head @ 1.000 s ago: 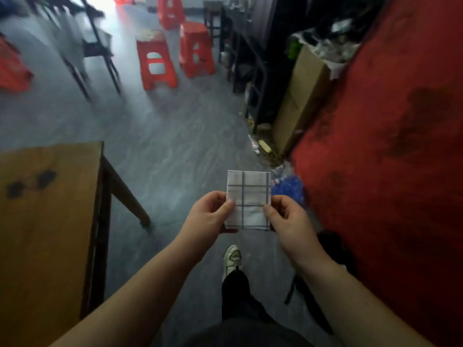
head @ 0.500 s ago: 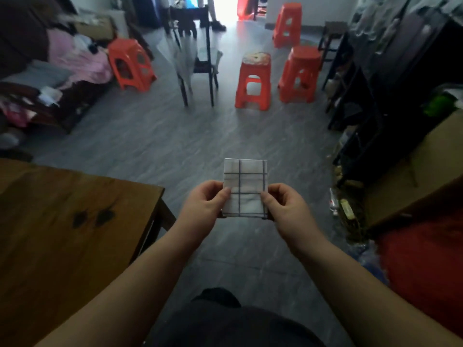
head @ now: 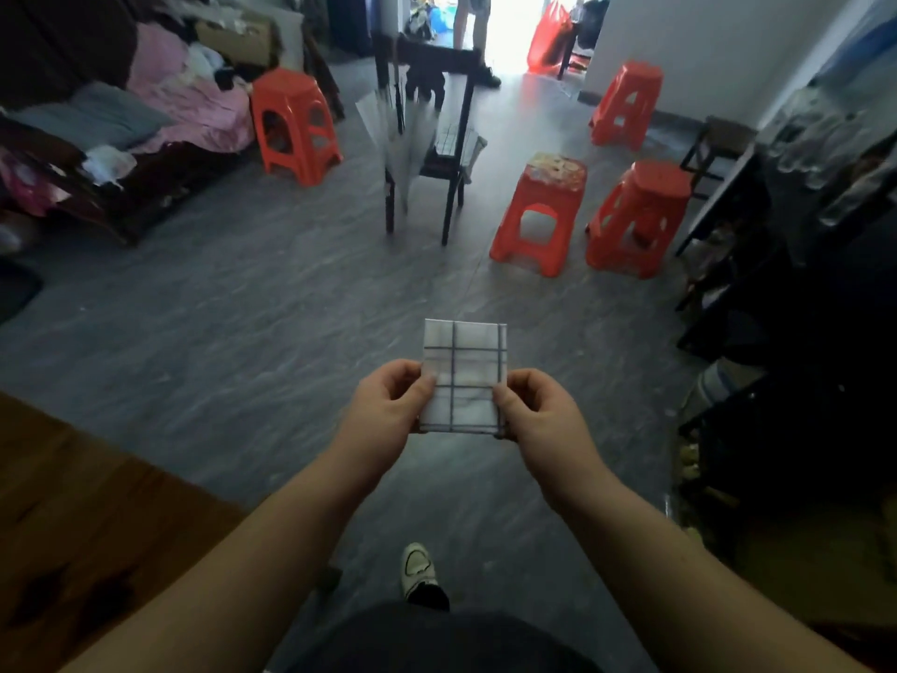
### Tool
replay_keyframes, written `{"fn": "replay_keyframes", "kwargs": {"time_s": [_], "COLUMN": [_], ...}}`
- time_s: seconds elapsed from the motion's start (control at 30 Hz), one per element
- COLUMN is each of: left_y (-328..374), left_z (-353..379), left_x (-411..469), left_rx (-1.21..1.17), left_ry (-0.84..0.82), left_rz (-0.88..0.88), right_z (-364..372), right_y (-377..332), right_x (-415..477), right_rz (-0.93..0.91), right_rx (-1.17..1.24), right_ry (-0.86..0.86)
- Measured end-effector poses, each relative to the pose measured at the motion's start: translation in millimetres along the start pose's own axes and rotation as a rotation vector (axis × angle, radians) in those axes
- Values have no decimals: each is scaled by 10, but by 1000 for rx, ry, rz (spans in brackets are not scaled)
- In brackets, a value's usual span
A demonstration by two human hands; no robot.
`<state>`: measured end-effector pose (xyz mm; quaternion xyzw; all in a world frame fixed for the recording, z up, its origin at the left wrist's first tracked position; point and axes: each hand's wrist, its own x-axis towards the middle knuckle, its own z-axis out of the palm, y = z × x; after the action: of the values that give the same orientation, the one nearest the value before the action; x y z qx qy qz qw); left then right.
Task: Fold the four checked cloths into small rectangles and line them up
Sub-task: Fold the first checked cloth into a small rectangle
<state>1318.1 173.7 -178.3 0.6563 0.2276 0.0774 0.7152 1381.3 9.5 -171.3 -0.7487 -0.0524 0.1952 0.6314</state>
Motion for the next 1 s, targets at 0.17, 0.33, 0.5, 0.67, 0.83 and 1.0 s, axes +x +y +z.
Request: {"fn": "replay_keyframes", "kwargs": {"time_s": [0.17, 0.33, 0.5, 0.67, 0.83, 1.0], "left_y": [271, 292, 200, 44, 30, 143], "left_z": [-331, -969, -1674, -2243, -2595, -2671], "left_x": [824, 1295, 1569, 1805, 1968, 1749], "left_rx": [-43, -68, -138, -109, -155, -215], "left_ry": [105, 285, 557, 837, 1202, 1519], "left_rz": [9, -3, -40, -86, -171, -255], "right_z": [389, 1137, 2071, 3051, 3942, 4721], "right_y": [-390, -616, -793, -843, -981, -1018], "right_x": [1007, 1806, 2432, 3025, 3390, 3256], "right_rz": [-12, -1, -6, -42, -91, -191], "right_rx": [-31, -103, -233, -327, -430, -561], "right_ry": [-84, -292, -569, -833, -1173, -1475]}}
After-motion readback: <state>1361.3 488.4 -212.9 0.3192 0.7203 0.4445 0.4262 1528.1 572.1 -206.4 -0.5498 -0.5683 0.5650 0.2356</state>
